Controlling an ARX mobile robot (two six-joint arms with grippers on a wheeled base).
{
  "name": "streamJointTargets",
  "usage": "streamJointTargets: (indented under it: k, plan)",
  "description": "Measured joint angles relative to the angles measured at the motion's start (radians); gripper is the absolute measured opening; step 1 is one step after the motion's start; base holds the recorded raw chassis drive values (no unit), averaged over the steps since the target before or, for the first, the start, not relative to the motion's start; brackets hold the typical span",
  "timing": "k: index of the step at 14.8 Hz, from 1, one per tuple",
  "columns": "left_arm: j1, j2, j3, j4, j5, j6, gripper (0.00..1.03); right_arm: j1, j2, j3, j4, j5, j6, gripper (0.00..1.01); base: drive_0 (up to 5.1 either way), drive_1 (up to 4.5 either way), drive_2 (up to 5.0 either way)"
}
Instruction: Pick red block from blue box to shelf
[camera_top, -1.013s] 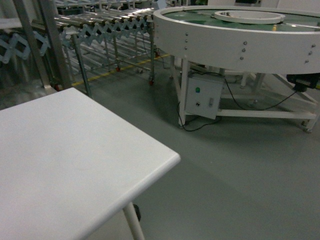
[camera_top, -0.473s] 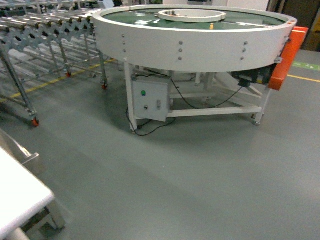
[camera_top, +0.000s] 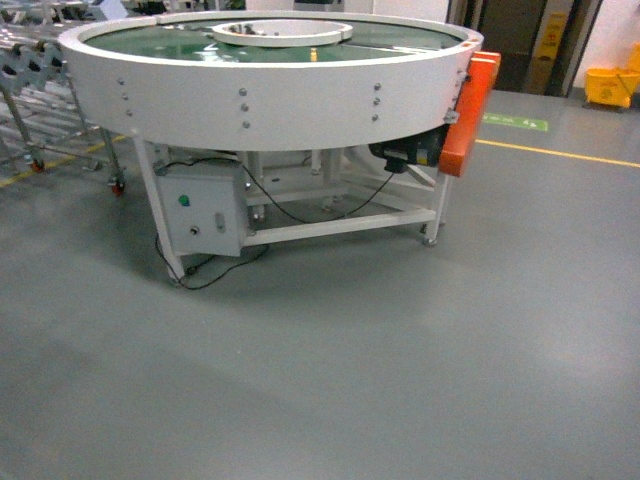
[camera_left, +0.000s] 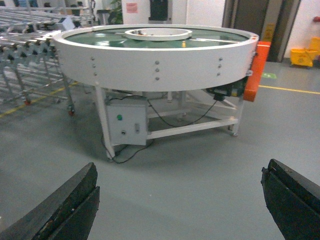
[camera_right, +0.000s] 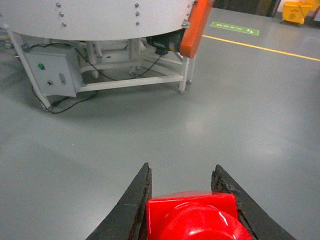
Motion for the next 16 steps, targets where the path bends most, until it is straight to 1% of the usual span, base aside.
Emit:
streamJointTargets:
  k: [2, 6, 16]
  plan:
    - [0.0, 0.0, 0.0, 0.001, 0.006, 0.0, 0.98, 0.0, 0.0, 0.0, -0.003, 0.004, 0.0, 0.29, -1.3, -1.31, -1.3]
    - [0.0, 0.0, 0.0, 0.003, 0.002, 0.0, 0.98, 0.0, -0.001, 0.0, -0.002, 0.003, 0.0, 0.29, -1.6, -1.55, -1.6]
    - [0.0, 0.0, 0.0, 0.001, 0.002, 0.0, 0.98, 0.0, -0.001, 0.0, -0.003, 0.002, 0.0, 0.29, -1.7, 2.23, -5.7]
